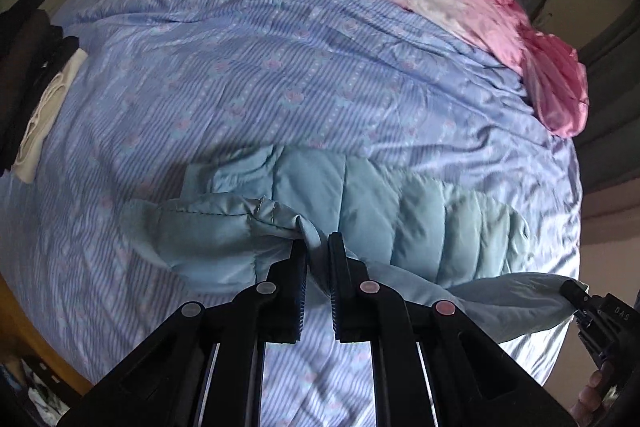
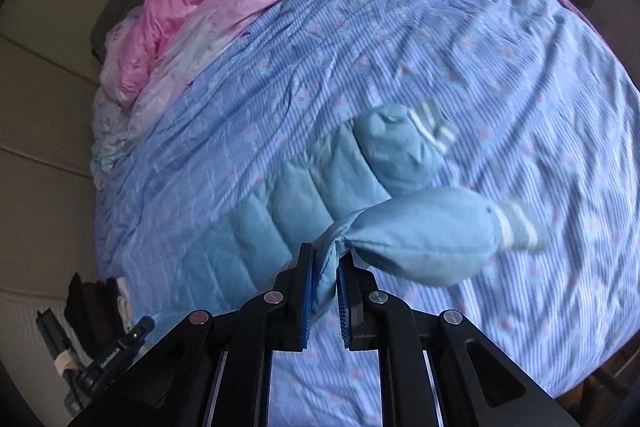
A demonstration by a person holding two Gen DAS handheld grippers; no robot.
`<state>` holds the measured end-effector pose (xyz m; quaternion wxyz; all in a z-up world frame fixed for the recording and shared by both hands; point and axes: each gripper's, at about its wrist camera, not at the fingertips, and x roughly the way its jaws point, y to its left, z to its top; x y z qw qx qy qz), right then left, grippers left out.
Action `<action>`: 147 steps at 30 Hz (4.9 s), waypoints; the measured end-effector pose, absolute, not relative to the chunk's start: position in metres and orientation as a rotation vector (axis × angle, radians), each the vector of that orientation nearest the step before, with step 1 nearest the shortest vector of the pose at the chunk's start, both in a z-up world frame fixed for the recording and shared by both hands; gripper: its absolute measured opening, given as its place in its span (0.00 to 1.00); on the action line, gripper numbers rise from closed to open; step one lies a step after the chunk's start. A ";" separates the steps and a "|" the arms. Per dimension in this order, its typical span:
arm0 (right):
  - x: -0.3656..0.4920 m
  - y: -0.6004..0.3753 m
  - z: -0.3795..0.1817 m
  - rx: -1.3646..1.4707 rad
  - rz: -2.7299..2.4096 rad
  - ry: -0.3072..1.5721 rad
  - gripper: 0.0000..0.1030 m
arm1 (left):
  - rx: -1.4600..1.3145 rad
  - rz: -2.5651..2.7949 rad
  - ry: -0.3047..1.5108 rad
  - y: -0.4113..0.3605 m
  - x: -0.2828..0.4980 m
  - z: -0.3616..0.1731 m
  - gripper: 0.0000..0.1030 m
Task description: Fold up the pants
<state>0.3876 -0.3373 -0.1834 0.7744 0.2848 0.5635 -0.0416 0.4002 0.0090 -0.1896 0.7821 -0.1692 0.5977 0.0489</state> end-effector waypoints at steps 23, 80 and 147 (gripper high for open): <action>0.466 -0.353 -0.195 0.469 -0.033 1.214 0.62 | -0.041 0.072 1.162 -0.031 0.460 -0.185 0.70; 0.383 -0.397 -0.240 0.426 -0.140 1.224 0.57 | 0.061 0.027 1.277 -0.072 0.374 -0.216 0.70; 0.452 -0.086 -0.295 0.093 0.046 1.378 0.70 | -0.248 -0.190 1.331 0.149 0.435 -0.289 0.11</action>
